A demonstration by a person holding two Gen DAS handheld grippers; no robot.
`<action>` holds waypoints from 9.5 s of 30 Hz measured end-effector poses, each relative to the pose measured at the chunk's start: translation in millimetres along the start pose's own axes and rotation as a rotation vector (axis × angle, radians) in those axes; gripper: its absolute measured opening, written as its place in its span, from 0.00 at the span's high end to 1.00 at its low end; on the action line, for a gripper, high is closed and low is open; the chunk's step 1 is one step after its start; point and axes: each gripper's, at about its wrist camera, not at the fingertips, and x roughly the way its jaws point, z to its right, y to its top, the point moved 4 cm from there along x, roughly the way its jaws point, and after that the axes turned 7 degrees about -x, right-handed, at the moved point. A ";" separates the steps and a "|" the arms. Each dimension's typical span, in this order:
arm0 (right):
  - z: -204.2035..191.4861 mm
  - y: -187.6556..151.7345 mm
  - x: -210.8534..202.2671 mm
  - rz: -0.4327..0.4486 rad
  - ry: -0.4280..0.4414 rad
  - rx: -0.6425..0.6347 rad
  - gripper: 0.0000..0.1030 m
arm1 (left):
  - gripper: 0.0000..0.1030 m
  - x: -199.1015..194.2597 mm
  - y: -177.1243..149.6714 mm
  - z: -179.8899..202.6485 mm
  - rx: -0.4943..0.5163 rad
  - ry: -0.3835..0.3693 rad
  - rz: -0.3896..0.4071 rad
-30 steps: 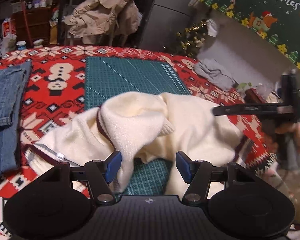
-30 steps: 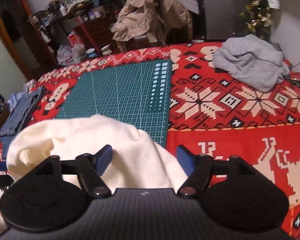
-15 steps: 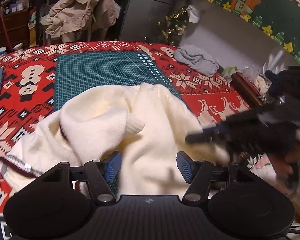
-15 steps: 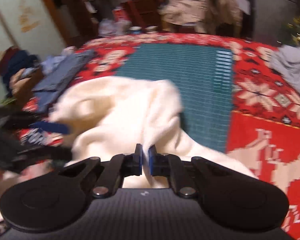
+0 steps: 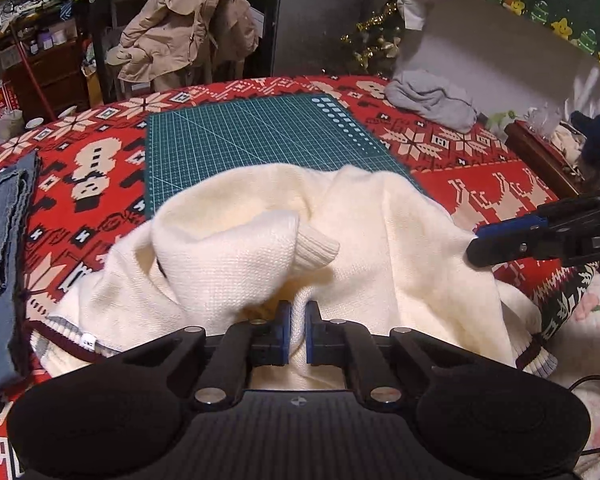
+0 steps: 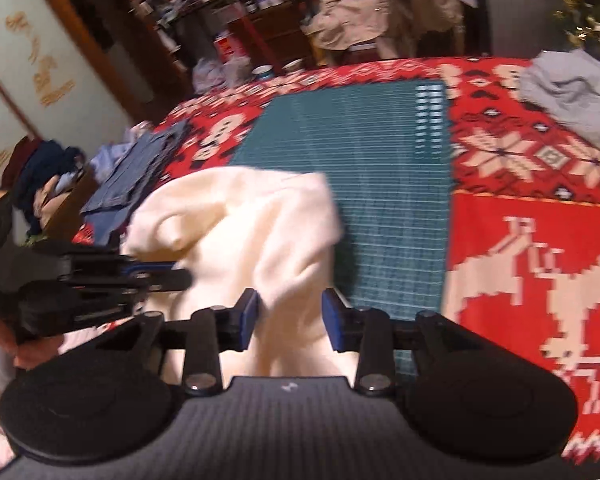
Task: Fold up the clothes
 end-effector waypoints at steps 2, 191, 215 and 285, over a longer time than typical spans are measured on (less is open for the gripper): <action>11.1 -2.5 -1.5 -0.003 -0.019 0.014 0.60 | 0.93 -1.5 0.2 -0.1 0.002 0.002 0.003; 128.5 258.8 176.1 0.194 -0.223 -0.038 0.84 | 0.85 121.0 250.9 -98.7 -0.131 0.202 0.212; 71.3 112.5 37.6 0.206 -0.308 -0.058 0.13 | 0.46 32.6 107.6 -83.4 -0.189 0.084 0.118; 41.6 -36.7 -26.0 0.263 -0.226 0.203 0.02 | 0.92 70.8 12.8 -56.3 -0.858 -0.328 -0.132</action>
